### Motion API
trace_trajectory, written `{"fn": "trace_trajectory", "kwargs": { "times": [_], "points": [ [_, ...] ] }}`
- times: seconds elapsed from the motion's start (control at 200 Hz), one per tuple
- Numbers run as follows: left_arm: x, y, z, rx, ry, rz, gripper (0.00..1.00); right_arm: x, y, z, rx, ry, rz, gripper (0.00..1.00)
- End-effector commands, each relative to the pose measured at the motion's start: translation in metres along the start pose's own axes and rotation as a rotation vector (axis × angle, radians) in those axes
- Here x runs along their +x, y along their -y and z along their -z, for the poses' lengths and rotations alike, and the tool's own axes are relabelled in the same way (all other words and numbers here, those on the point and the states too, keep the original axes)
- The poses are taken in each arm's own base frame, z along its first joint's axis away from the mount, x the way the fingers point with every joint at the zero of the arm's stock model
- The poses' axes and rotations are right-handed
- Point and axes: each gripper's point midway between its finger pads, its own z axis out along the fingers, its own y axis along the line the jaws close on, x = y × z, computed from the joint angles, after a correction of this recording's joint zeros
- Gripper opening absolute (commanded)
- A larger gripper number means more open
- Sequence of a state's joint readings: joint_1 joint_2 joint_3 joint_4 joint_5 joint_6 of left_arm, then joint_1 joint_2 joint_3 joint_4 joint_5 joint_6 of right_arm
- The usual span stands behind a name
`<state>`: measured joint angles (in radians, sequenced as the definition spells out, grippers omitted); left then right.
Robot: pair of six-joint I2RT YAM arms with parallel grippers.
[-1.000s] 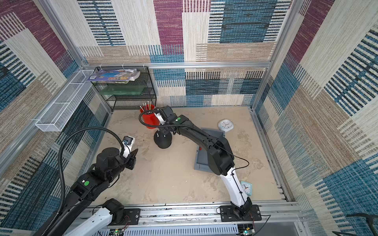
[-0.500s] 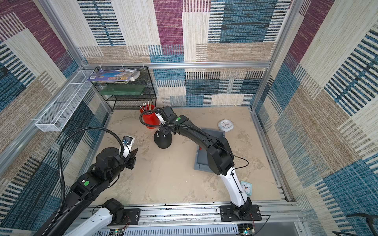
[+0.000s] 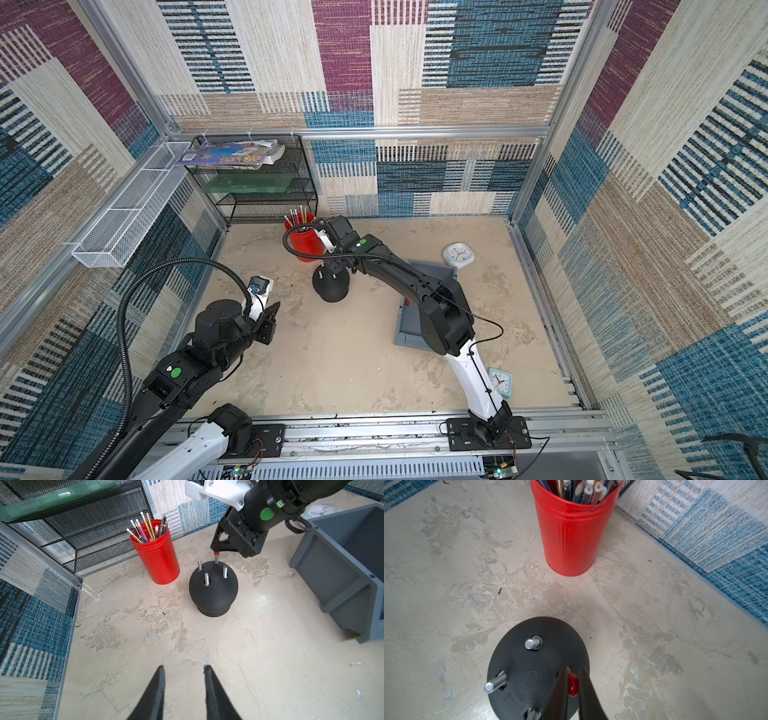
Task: Cover the protruding screws with screw protection sleeves
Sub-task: Attach the screw protection sleeve to the screw.
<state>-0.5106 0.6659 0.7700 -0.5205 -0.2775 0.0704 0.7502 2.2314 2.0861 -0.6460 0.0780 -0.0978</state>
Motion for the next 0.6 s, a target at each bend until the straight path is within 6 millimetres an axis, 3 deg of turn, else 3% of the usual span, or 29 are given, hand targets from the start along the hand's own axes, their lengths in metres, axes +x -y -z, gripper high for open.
{"fn": "trace_trajectory", "kwargs": {
  "times": [0.0,0.596],
  "points": [
    [-0.0046,0.0016,0.0000,0.011,0.020,0.026,0.32,-0.0046,-0.0029,-0.0006,-0.015,0.016,0.002,0.14],
    [-0.0053,0.0014,0.0000,0.013,0.022,0.030,0.32,-0.0017,-0.0072,-0.0009,-0.015,0.007,0.011,0.16]
  ]
}}
